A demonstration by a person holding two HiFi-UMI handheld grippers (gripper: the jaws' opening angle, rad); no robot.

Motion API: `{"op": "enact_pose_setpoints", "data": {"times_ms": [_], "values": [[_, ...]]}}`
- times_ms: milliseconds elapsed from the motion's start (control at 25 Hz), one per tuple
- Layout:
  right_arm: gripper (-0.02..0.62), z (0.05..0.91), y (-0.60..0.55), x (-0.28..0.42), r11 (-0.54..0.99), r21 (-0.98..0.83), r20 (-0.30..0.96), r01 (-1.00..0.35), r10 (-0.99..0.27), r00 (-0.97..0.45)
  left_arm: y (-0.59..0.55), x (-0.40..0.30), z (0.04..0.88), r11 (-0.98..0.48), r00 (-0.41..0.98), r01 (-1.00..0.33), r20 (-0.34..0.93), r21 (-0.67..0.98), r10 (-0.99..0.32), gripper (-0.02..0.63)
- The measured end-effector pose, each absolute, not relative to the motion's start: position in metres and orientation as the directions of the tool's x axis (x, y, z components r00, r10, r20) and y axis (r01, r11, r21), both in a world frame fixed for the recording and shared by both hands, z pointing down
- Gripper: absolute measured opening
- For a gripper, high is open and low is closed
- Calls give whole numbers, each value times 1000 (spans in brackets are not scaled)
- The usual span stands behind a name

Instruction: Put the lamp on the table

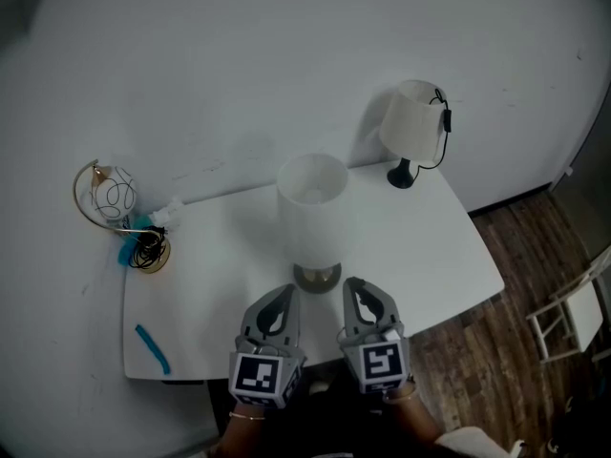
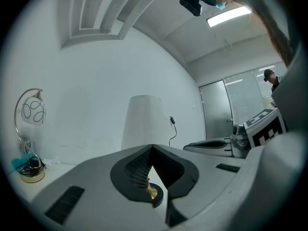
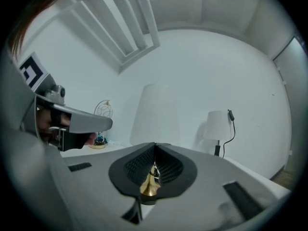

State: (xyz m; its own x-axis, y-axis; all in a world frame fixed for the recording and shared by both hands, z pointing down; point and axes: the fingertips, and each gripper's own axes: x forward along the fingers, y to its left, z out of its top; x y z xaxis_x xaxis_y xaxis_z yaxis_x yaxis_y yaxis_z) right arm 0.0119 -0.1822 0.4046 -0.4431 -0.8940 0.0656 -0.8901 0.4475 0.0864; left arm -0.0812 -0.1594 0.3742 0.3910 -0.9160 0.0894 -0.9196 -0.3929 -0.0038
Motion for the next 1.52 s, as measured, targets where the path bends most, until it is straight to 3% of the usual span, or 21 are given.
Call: {"op": "enact_pose_setpoints", "data": {"times_ms": [1520], "values": [[-5,376,-171,22,402,93,4,-911,-915,-404,-161,-87,379,-396,393,-918,62,-36,-917,-2]]}}
